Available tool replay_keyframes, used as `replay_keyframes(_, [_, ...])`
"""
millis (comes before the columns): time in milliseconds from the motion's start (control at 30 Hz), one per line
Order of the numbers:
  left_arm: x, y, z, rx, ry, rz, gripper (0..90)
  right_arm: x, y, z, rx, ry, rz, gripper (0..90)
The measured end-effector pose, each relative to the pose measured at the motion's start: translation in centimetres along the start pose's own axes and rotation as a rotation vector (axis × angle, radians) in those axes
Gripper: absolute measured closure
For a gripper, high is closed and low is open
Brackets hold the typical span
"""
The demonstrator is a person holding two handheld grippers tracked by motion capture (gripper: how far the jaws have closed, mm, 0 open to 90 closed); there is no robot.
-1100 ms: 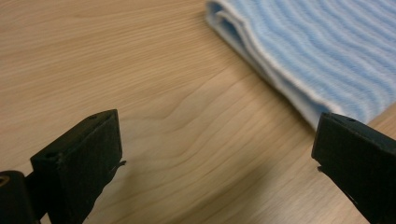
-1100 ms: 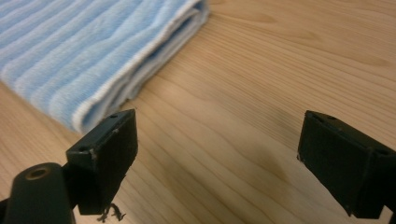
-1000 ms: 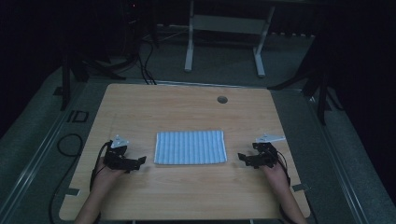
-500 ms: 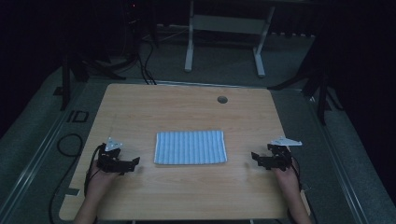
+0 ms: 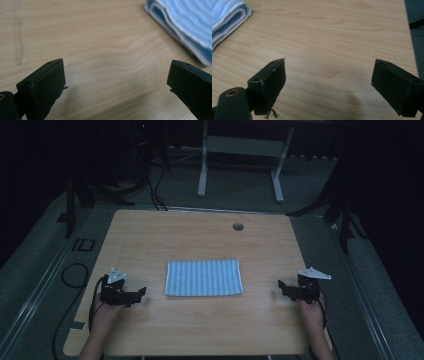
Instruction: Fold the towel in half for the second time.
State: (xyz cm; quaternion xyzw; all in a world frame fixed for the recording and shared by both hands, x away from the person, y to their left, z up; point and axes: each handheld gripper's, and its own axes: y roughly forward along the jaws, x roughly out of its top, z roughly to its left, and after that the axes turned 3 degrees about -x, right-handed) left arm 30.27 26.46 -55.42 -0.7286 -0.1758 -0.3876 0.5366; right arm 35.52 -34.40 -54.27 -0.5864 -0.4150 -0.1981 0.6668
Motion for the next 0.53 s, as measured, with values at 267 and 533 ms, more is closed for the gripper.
replay_keyframes(267, [-0.3,-0.3,0.5,0.049,-0.034,-0.018,1.6,-0.1,0.2,-0.1,-0.101,-0.001,0.017,11.7])
replay_keyframes(533, [-0.4,-0.7,1.0,0.101,-0.074,-0.049,1.6,-0.3,-0.2,-1.2,-0.106,0.078,-0.009,11.7])
